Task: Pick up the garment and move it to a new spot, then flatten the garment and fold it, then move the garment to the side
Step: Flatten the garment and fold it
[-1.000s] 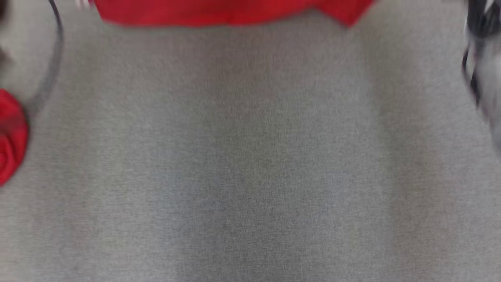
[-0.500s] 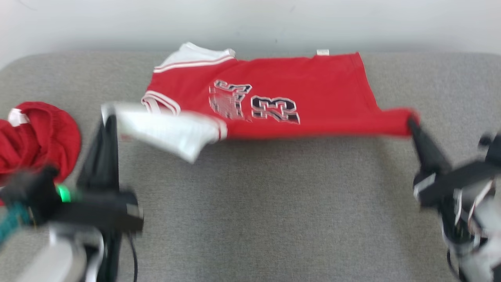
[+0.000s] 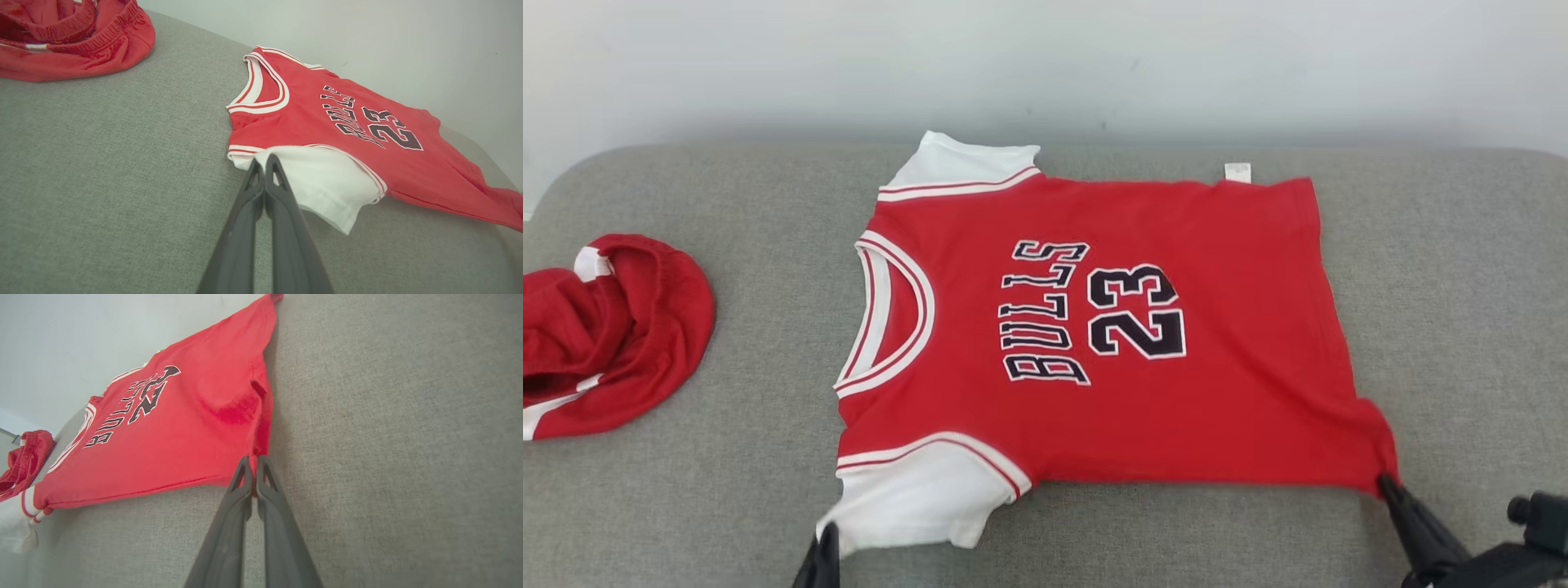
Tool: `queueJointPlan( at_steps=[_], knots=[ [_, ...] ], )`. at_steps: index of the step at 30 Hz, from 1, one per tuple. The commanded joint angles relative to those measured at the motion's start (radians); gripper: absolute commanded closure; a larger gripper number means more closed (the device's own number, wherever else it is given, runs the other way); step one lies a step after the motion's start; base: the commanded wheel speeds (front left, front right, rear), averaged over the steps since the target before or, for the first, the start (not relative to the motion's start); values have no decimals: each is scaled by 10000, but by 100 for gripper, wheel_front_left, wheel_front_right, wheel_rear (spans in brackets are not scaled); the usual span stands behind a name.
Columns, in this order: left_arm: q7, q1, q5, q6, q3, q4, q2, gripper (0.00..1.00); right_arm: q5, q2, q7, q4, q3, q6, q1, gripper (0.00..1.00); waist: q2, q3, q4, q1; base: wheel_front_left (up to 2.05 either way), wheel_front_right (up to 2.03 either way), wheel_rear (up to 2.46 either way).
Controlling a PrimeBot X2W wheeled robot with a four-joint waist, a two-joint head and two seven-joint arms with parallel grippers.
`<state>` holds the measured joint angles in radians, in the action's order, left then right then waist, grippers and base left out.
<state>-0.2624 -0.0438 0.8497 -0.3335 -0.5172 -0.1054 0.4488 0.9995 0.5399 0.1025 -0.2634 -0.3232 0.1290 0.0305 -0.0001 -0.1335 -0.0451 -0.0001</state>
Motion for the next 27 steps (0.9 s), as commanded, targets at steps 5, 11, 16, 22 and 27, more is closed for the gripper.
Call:
queueJointPlan(
  at_steps=[5, 11, 16, 22, 27],
  knots=[
    [-43, -802, -252, 57, -20, 631, -218, 100, -370, -357, -242, -123, 171, 36, -766, 100, 1, 188, -54, 1, 0, 0, 0],
    [-46, -1353, -52, 290, -21, 982, -143, 100, -550, -481, -491, -55, 592, 36, -1529, 100, 1, 221, -199, 1, 0, 0, 0],
    [-48, -1339, -106, 454, 3, 887, -96, 100, -757, -633, -667, 167, 984, 36, -1669, 100, 1, 195, -222, 1, 0, 0, 0],
    [50, -145, -671, 685, 179, 455, 212, 100, -989, -801, -702, 745, 1461, 36, -1265, 100, 1, 24, -142, 1, 0, 0, 0],
    [657, 1429, -969, 1051, 292, 219, 719, 100, -716, -962, -937, 1459, 1866, 36, -643, 100, 1, -207, 214, 1, 0, 0, 0]
  ],
)
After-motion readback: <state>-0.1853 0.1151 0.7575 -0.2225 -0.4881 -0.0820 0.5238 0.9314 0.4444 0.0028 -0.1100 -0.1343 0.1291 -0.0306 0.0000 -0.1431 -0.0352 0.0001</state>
